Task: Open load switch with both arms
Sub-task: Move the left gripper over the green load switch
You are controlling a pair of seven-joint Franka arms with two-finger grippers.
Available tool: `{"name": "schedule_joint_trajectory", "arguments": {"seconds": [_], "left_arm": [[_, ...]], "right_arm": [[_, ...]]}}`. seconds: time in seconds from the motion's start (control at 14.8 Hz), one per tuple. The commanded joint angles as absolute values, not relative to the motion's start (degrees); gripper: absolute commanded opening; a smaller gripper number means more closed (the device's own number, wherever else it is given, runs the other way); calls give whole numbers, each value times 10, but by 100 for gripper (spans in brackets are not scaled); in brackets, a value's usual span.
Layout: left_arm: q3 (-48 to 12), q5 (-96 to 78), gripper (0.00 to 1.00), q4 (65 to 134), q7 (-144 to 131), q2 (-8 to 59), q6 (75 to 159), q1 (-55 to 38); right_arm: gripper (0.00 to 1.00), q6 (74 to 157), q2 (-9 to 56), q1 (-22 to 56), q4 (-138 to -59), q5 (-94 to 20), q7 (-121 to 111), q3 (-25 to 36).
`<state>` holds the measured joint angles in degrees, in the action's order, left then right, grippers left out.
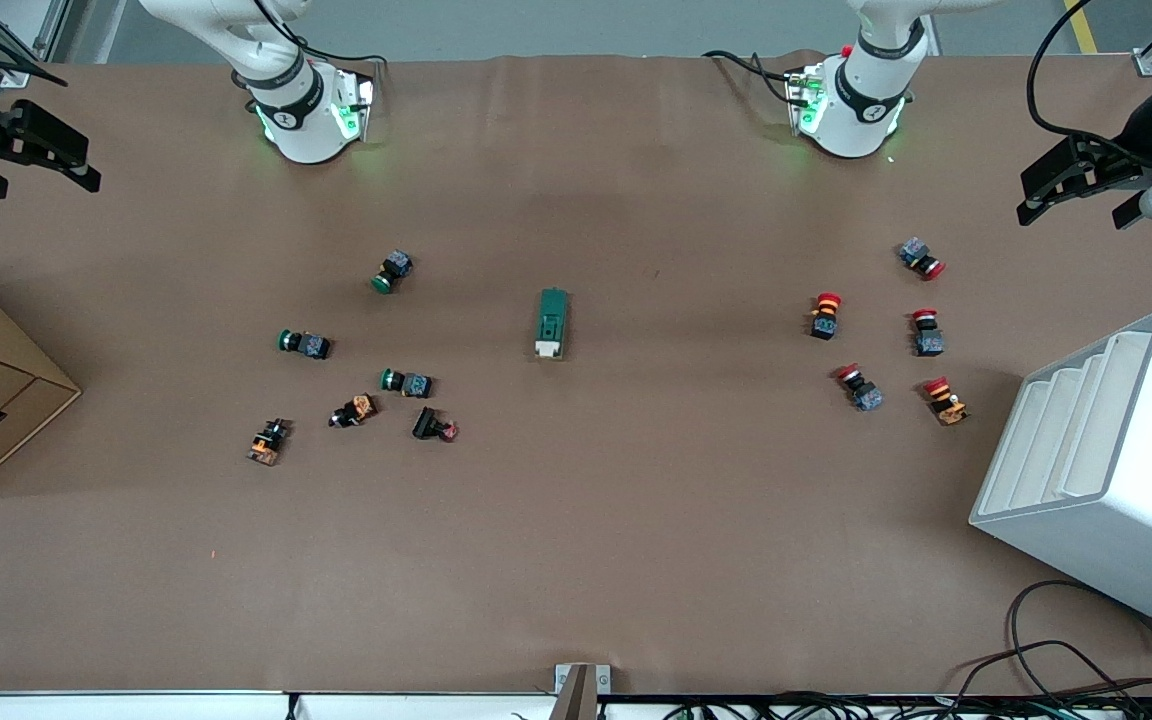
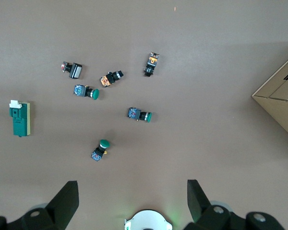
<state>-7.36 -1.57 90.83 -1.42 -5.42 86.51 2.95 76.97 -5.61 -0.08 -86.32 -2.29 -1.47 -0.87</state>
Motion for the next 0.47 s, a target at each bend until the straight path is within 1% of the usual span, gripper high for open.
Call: {"name": "schedule_joint_trajectory", "arguments": {"seconds": [0.0, 0.4], "left_arm": [[-76, -17, 100, 891, -16, -47, 863, 31], [-85, -18, 100, 891, -14, -38, 864, 20]], "right_arm": [[100, 769, -56, -8, -862, -26, -13, -11], [100, 770, -57, -8, -865, -23, -14, -11]]}}
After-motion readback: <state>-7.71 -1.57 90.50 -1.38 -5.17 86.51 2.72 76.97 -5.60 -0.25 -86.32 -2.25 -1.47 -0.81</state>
